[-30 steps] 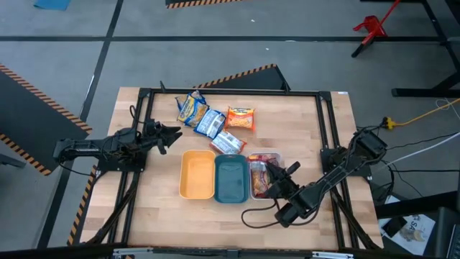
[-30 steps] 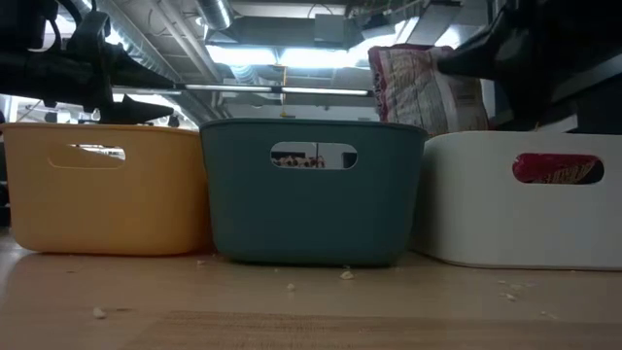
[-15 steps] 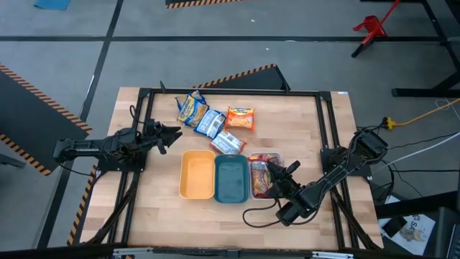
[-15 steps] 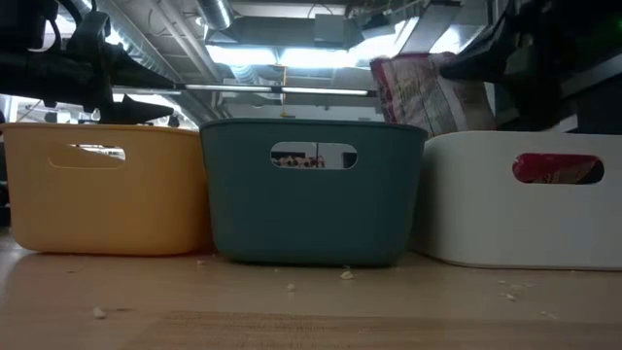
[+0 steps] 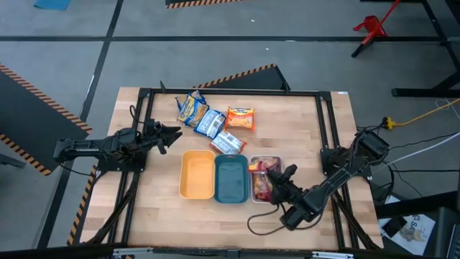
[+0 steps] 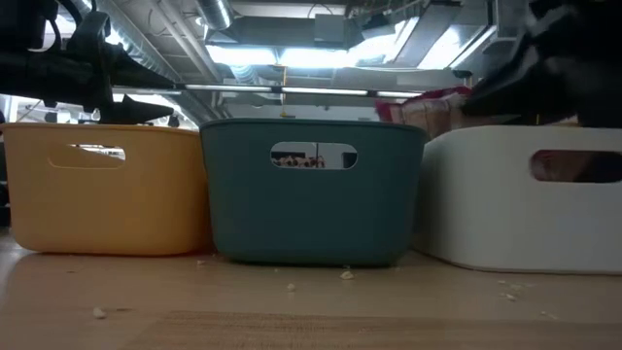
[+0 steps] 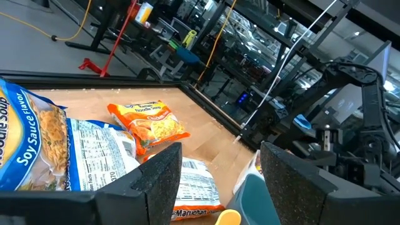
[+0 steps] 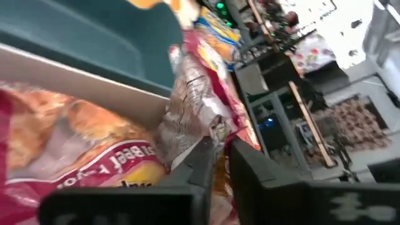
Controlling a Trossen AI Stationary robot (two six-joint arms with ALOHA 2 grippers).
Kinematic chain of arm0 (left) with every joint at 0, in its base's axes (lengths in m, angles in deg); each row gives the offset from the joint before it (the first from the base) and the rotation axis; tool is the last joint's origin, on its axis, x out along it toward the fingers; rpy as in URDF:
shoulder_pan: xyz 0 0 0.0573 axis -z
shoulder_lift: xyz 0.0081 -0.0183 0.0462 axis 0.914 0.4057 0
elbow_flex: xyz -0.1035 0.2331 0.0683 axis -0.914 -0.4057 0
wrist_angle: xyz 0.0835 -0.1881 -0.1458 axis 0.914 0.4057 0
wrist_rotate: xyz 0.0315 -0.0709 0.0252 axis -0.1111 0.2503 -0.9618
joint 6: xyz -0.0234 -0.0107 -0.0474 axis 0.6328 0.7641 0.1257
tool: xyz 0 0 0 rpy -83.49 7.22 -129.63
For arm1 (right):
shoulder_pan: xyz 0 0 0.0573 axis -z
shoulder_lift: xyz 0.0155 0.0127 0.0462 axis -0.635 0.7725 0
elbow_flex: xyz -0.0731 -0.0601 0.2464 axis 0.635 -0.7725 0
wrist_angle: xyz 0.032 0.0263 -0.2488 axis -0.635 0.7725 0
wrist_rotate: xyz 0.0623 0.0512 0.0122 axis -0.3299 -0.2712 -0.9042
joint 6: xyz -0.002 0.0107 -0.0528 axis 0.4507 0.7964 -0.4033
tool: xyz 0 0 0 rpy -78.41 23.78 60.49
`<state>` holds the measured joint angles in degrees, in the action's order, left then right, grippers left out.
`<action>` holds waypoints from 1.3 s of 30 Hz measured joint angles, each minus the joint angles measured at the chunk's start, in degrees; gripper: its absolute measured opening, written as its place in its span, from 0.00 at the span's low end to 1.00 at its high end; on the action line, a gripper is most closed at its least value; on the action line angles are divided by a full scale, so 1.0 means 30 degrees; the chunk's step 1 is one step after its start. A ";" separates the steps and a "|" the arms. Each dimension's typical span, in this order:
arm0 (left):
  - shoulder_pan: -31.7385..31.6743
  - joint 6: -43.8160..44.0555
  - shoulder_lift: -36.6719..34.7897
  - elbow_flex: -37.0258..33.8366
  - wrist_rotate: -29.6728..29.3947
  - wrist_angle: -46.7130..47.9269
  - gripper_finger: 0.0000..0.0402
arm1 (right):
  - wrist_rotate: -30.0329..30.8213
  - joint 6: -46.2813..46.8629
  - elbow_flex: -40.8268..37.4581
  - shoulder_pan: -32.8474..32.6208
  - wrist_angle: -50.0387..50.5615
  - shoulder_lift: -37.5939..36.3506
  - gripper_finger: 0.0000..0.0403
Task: Sort Maruchan noodles
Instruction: Put the red noodle pack into the white bin
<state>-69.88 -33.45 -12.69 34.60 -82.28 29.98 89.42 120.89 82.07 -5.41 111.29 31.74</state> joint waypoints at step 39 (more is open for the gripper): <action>0.0000 -0.0150 0.0000 0.0004 -0.0109 -0.0015 0.53 | -0.9637 1.1176 0.5372 -0.4108 0.2846 0.0015 0.57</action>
<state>-69.88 -33.90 -12.69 34.61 -82.61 29.93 60.51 154.42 98.19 -17.73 119.83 31.79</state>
